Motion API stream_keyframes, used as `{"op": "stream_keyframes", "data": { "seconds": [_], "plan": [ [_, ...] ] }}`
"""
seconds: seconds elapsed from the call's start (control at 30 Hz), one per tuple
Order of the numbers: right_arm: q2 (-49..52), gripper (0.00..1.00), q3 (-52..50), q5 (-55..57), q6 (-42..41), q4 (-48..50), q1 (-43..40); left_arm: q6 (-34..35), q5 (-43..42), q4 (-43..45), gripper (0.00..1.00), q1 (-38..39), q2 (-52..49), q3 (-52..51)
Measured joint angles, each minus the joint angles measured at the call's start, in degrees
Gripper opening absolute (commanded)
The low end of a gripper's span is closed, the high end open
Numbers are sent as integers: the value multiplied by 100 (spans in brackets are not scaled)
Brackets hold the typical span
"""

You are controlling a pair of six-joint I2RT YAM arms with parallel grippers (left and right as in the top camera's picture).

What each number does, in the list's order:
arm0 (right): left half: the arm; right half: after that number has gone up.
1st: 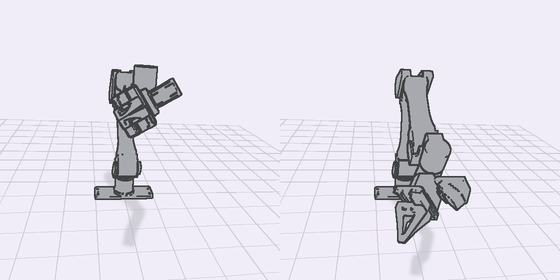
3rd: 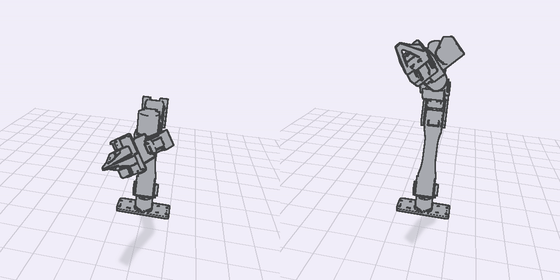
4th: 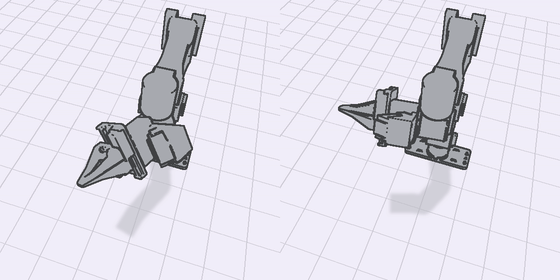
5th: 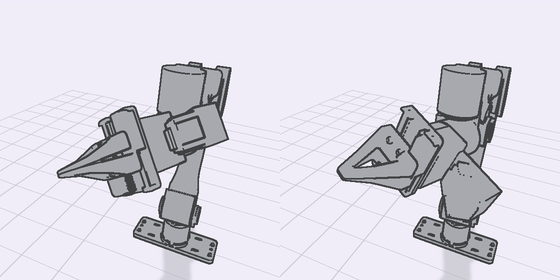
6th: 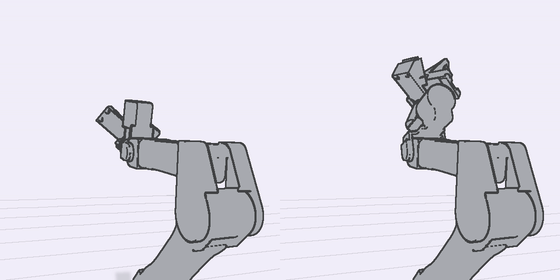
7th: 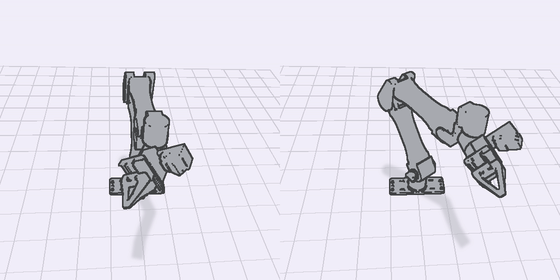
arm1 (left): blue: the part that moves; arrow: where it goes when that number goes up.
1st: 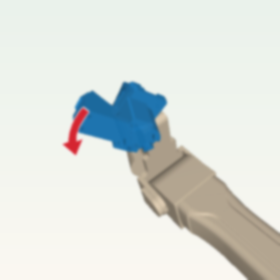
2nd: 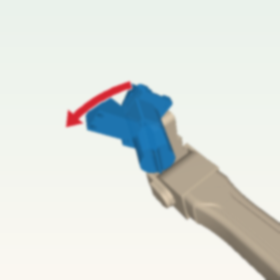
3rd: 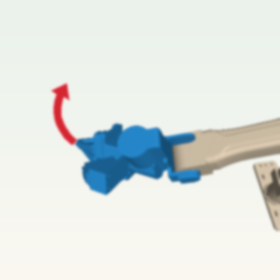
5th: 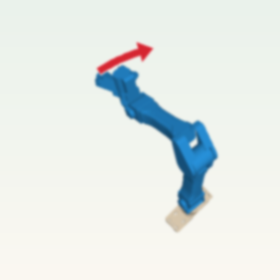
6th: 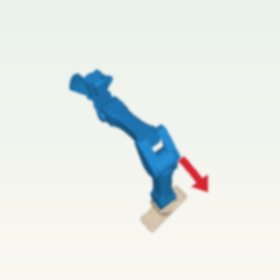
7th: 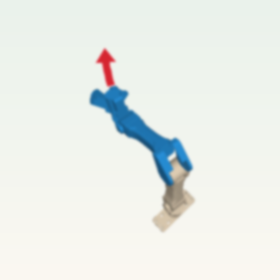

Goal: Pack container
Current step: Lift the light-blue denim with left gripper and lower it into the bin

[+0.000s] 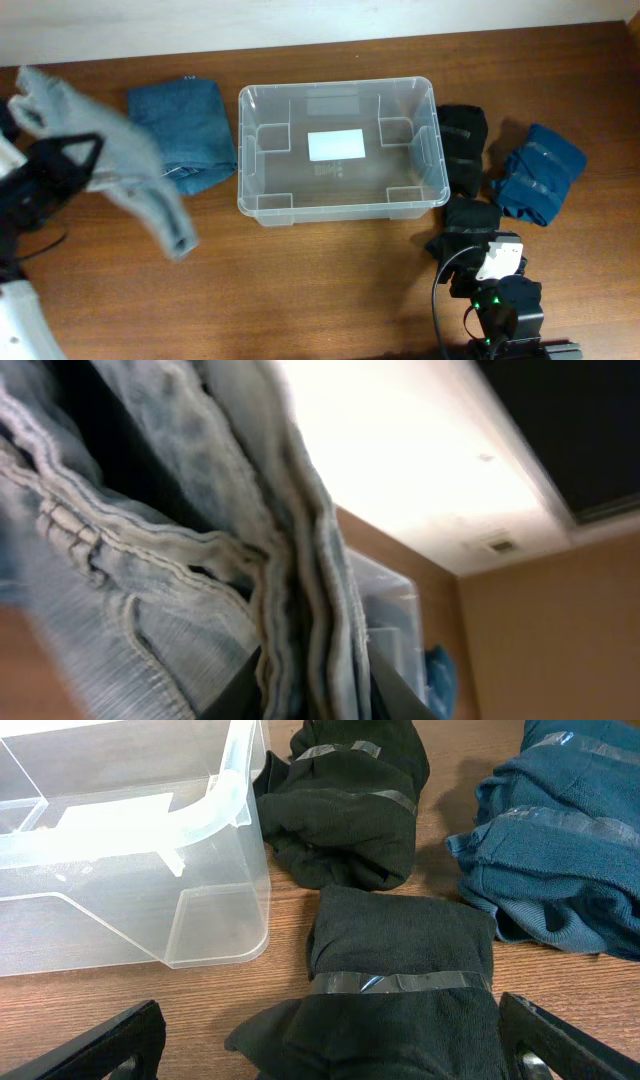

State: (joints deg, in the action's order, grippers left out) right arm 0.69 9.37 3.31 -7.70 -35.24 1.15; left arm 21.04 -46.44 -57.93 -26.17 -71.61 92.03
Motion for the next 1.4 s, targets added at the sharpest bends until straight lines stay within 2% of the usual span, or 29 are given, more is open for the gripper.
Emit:
{"op": "stream_keyframes", "data": {
  "seconds": [0.1, 0.3, 0.47, 0.57, 0.7, 0.9, 1.13, 1.4],
  "plan": [
    [0, 98, 0, -2, 0, -2, 0, 566, 330, 599, 1, 848, 61, 0],
    [0, 98, 0, 0, -4, 0, 0, 1333, 1327, 1847, 1, 3064, -151, -4],
    [0, 98, 0, -2, 0, -2, 0, 1602, 2144, 2557, 1, 4470, -789, -4],
    [0, 98, 0, 0, -2, -2, 0, 1657, 2420, 3115, 1, 5058, -1456, -4],
    [0, 98, 0, -2, -4, 0, 0, 1768, 2573, 3679, 1, 5490, -2350, -9],
    [0, 98, 0, 0, -2, -2, 0, 2072, 2597, 4050, 1, 5702, -3156, -11],
    [0, 98, 0, -2, -7, -2, 0, 2492, 2726, 4098, 1, 5860, -3635, -11],
    [0, 98, 0, 0, -2, 0, 0, 2994, 3239, 4280, 1, 6179, -3757, -11]
  ]
}}
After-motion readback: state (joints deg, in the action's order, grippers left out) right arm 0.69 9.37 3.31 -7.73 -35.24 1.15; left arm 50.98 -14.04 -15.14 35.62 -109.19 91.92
